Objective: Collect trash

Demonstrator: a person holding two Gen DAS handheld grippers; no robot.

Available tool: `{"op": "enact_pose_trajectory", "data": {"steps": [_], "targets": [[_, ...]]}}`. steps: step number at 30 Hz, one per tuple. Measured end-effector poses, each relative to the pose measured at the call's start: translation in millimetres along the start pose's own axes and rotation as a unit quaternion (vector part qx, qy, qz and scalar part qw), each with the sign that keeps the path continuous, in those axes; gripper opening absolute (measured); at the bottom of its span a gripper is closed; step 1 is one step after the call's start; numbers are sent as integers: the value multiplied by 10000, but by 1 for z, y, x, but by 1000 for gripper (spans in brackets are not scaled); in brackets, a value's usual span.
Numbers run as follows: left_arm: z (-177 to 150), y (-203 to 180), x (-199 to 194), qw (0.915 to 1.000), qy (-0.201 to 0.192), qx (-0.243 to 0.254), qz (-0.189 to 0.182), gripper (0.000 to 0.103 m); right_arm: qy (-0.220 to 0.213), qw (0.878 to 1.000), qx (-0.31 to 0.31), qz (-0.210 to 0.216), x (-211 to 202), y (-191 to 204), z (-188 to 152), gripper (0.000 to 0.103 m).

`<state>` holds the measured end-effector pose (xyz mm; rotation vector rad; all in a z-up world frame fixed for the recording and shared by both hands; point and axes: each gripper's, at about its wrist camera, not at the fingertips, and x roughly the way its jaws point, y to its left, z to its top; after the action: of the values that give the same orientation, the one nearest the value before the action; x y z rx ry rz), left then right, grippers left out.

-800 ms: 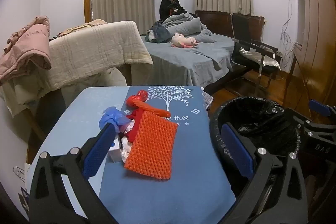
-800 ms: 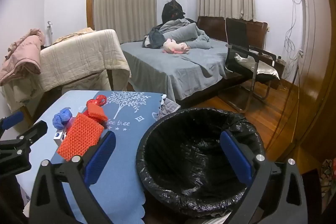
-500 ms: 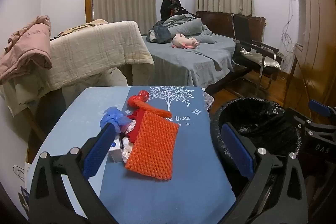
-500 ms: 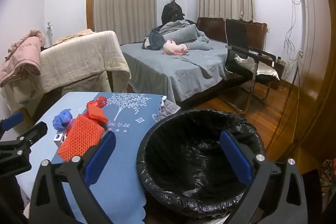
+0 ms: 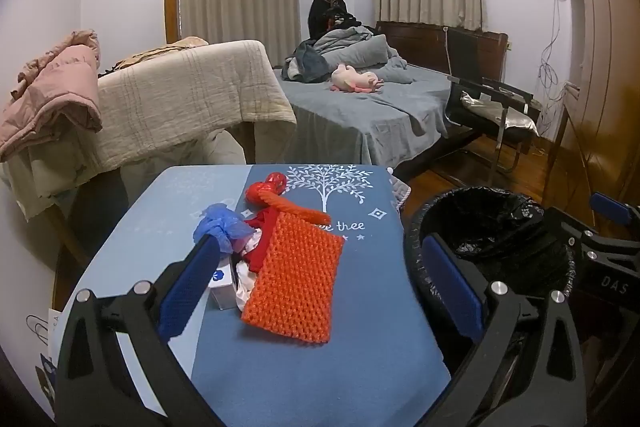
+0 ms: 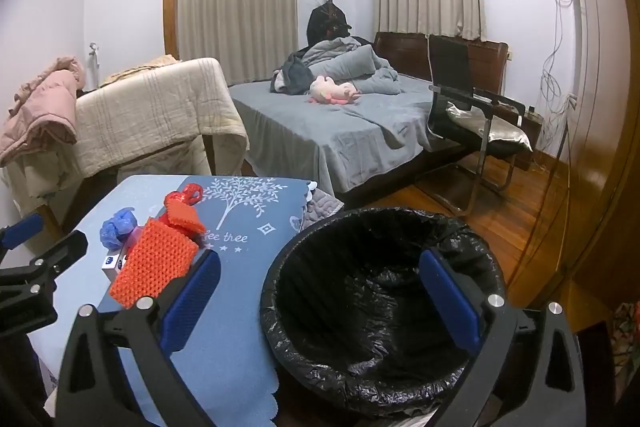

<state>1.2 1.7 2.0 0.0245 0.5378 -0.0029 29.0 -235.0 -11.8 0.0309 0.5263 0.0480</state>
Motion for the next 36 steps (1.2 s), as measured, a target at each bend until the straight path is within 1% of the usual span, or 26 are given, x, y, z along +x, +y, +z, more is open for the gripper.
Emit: {"op": "enact_pose_trajectory", "data": {"steps": [25, 28, 36], "targets": [[5, 2, 3, 10000, 16, -17, 3, 98, 39, 10000, 21, 17, 6, 0, -1, 97], [0, -2, -1, 10000, -12, 0, 24, 98, 57, 10000, 12, 14, 4, 1, 3, 97], [0, -2, -1, 10000, -15, 2, 22, 98, 67, 10000, 16, 10, 5, 0, 0, 97]]}}
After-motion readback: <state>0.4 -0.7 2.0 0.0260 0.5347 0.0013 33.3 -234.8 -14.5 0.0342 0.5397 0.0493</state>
